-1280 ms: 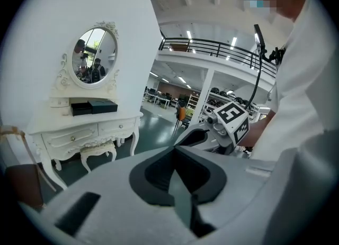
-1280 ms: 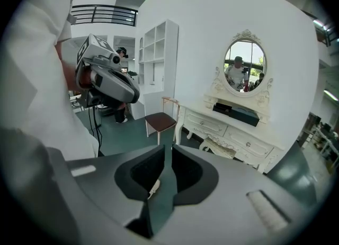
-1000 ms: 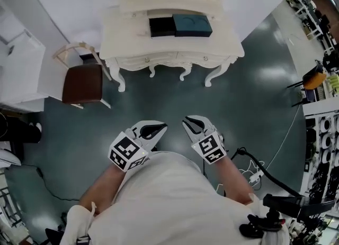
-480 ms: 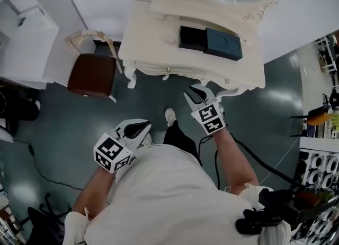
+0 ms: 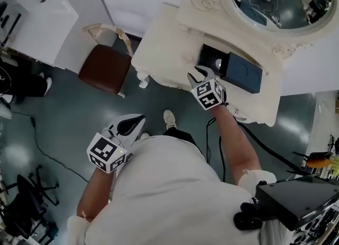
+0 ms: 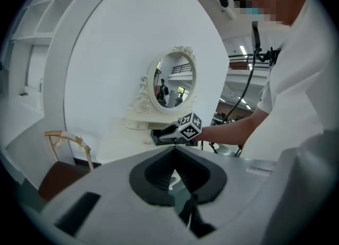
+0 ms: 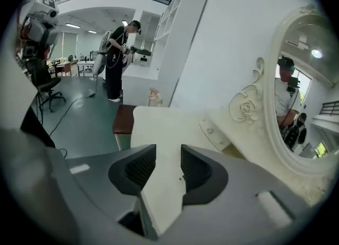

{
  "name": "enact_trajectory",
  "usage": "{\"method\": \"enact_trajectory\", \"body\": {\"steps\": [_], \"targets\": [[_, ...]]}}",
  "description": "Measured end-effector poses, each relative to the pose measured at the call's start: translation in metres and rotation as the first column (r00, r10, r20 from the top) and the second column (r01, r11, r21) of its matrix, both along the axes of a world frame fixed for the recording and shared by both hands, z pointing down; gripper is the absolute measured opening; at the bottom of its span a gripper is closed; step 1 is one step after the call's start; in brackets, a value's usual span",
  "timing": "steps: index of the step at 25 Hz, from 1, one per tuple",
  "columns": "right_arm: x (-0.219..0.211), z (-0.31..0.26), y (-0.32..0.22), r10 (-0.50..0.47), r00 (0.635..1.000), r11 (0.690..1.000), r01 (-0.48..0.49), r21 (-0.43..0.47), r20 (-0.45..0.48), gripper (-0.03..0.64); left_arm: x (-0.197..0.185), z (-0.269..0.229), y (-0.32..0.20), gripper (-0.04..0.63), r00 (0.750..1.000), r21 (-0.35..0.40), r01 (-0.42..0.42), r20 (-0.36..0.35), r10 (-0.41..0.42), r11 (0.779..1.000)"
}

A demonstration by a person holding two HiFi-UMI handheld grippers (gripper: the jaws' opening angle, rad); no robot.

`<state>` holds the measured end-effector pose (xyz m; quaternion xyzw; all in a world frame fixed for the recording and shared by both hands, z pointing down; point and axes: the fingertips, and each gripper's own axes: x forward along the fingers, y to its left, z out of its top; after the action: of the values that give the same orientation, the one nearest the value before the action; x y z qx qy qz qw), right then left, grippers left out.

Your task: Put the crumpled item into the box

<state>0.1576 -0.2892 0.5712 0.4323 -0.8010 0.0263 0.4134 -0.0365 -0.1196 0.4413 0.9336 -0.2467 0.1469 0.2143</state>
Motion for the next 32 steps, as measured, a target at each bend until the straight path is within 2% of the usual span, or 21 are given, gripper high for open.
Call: {"method": "enact_trajectory", "body": {"steps": [5, 14, 18, 21, 27, 32], "targets": [[0.011, 0.038, -0.054, -0.084, 0.994, 0.995, 0.081, -0.052, -0.069, 0.178, 0.02, -0.003, -0.029, 0.002, 0.994, -0.018, 0.099, 0.037, -0.099, 0.995], [0.02, 0.09, -0.109, -0.163, 0.972, 0.979, 0.138, -0.15, -0.167, 0.207, 0.03, 0.001, -0.052, 0.002, 0.966, -0.029, 0.246, 0.093, -0.243, 0.969], [0.022, 0.107, -0.122, -0.194, 0.958, 0.97, 0.155, -0.185, -0.213, 0.202, 0.035, 0.005, -0.06, 0.002, 0.952, -0.029, 0.293, 0.1, -0.289, 0.956], [0.022, 0.112, -0.127, -0.216, 0.946, 0.966, 0.172, -0.191, -0.241, 0.175, 0.038, 0.006, -0.065, 0.002, 0.945, -0.028, 0.313, 0.109, -0.308, 0.949], [0.019, 0.1, -0.132, -0.232, 0.948, 0.966, 0.199, -0.164, -0.218, 0.126, 0.043, 0.003, -0.08, 0.002, 0.938, -0.017, 0.334, 0.105, -0.33, 0.942], [0.013, 0.061, -0.13, -0.231, 0.963, 0.971, 0.219, -0.096, -0.14, 0.117, 0.055, 0.002, -0.089, 0.002, 0.947, -0.01, 0.307, 0.104, -0.304, 0.952]]}}
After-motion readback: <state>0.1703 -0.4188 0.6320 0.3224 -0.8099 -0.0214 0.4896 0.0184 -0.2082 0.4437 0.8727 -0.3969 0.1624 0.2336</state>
